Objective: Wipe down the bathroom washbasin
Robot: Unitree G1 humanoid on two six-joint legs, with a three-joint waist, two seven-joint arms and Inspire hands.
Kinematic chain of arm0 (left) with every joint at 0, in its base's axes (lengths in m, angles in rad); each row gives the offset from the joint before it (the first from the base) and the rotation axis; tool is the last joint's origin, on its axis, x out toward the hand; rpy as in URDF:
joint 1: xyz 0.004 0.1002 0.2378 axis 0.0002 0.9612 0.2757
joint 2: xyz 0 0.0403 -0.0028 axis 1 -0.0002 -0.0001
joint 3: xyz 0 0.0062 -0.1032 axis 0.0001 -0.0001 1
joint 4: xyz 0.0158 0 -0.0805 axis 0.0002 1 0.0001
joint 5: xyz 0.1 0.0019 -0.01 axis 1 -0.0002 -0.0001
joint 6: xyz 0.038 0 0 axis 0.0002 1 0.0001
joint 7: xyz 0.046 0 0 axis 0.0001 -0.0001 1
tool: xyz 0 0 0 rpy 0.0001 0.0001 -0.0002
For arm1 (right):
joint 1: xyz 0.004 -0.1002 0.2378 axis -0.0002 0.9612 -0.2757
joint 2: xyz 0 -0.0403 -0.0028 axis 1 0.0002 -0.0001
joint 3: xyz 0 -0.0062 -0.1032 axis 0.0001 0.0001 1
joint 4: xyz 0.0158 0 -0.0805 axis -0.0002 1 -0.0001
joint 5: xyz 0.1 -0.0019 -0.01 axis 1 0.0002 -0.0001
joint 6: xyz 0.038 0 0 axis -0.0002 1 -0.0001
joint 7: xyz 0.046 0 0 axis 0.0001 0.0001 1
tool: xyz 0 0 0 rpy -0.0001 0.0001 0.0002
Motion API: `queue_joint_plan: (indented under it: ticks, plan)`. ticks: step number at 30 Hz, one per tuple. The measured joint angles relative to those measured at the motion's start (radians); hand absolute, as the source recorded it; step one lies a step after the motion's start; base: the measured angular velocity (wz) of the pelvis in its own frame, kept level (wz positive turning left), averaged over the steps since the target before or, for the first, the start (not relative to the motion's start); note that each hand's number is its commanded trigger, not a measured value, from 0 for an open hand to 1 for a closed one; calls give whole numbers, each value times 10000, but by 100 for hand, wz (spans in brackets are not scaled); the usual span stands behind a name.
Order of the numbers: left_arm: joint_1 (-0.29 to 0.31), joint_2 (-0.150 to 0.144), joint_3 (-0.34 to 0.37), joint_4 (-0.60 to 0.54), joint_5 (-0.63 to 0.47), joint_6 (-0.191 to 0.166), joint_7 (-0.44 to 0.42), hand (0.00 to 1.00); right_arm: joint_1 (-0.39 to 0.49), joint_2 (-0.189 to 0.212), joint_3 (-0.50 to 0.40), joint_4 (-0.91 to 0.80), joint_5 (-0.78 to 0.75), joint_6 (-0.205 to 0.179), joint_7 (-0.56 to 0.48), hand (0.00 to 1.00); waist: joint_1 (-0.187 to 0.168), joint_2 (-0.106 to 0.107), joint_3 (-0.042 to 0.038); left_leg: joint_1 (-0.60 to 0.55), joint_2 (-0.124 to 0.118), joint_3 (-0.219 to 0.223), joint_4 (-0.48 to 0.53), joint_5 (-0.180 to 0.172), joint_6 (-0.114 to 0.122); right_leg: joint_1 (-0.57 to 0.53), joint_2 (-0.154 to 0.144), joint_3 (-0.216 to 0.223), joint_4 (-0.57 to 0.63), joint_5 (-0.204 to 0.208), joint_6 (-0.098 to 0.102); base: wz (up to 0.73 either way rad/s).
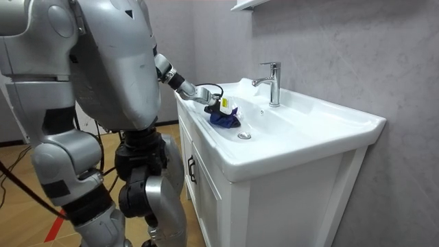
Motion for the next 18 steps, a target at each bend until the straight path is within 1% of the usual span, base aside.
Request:
queue_joint_plan:
  ticks: [2,5,8,15,18]
  plan:
    - [36,1,-18,0,37,44,-6,100,-3,2,2,0,-42,19,59,0,0,-7,-5,19,-4,0,9,-1,0,13,-8,3,9,0,0,0]
    - [144,-10,-32,1,373,110,-60,100,-39,10,-2,-3,-111,231,157,0,0,-29,-17,5,-4,2,35,-1,0,2,-19,-17,21,0,1,0]
    - [208,-9,-42,1,394,288,-60,100,-56,9,-2,-32,-108,429,163,0,2,-60,-38,9,-1,7,45,-2,1,8,-16,-19,42,0,0,0]
    - [205,-1,-42,1,462,289,-21,100,-60,-9,0,11,-101,429,138,0,16,-81,-49,24,8,-51,60,-2,1,133,-42,-173,-11,0,0,6]
    - [204,6,15,1,501,227,126,100,-65,-20,-27,10,-100,334,119,0,76,-81,-49,-15,10,-118,65,-1,1,117,-27,-217,-31,1,-1,3]
